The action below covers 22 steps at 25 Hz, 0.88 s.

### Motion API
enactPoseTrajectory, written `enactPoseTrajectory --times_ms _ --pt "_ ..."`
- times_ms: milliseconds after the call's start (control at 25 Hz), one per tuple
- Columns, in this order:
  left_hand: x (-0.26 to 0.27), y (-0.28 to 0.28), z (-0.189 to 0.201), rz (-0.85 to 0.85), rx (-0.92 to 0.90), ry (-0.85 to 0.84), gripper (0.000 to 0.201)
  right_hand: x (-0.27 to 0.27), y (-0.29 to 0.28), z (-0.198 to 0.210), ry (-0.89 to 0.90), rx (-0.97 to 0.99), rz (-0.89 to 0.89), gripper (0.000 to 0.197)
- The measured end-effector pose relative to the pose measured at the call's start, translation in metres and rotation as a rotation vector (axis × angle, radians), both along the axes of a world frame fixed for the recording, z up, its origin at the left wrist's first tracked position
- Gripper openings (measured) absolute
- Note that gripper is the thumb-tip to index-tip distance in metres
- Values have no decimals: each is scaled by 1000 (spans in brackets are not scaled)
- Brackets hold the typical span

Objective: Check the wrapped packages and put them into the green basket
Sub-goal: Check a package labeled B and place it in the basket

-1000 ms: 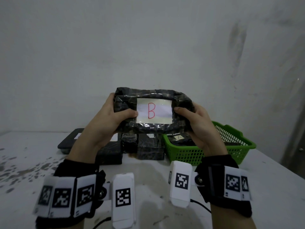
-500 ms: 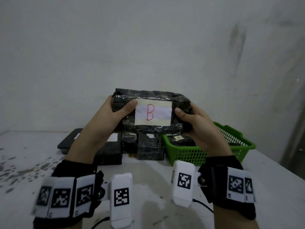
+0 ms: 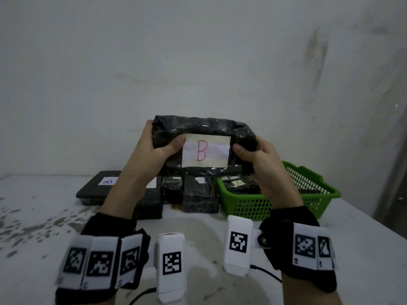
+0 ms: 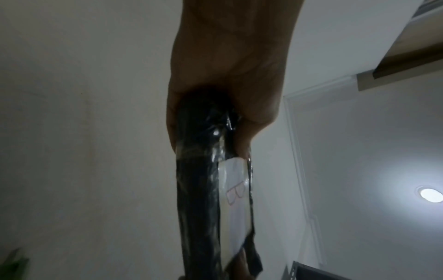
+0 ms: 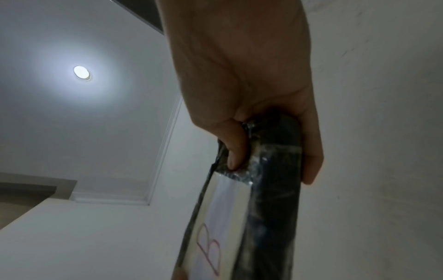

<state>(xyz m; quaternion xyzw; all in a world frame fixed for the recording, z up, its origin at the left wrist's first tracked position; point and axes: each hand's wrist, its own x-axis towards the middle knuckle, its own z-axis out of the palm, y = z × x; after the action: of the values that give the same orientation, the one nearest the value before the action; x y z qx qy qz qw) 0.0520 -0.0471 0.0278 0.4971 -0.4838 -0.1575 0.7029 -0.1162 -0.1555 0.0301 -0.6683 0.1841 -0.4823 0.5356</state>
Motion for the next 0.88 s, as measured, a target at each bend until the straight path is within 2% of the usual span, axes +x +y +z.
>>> enactPoseTrajectory --times_ms 120,160,200,240,320,360,400,520,560,720,880 --pt "2 4 -2 -43 178 -66 101 -3 2 2 -84 -23 94 36" --pt "2 4 -2 -43 211 -59 112 -4 2 3 -91 -43 109 38" --pt "1 3 -1 -42 220 -25 110 -3 2 3 -91 -51 119 38" --pt "0 3 0 -47 217 24 96 -1 4 3 -84 -45 125 40" --pt "-5 3 3 -64 195 99 53 3 6 3 -71 -22 83 55" --pt "-6 4 3 -75 193 105 39 4 6 2 -76 -24 43 58" --pt "-5 5 3 -97 189 103 36 5 6 2 -99 -33 17 52" --pt "-2 8 3 -122 135 142 51 7 9 1 -136 -66 17 23" --pt "-2 9 4 -103 118 150 47 8 11 1 -133 -81 24 17" --pt "0 4 3 -5 86 136 8 15 10 0 -165 -120 11 7" --pt "-4 3 3 26 46 107 8 14 11 0 -201 -156 -42 4"
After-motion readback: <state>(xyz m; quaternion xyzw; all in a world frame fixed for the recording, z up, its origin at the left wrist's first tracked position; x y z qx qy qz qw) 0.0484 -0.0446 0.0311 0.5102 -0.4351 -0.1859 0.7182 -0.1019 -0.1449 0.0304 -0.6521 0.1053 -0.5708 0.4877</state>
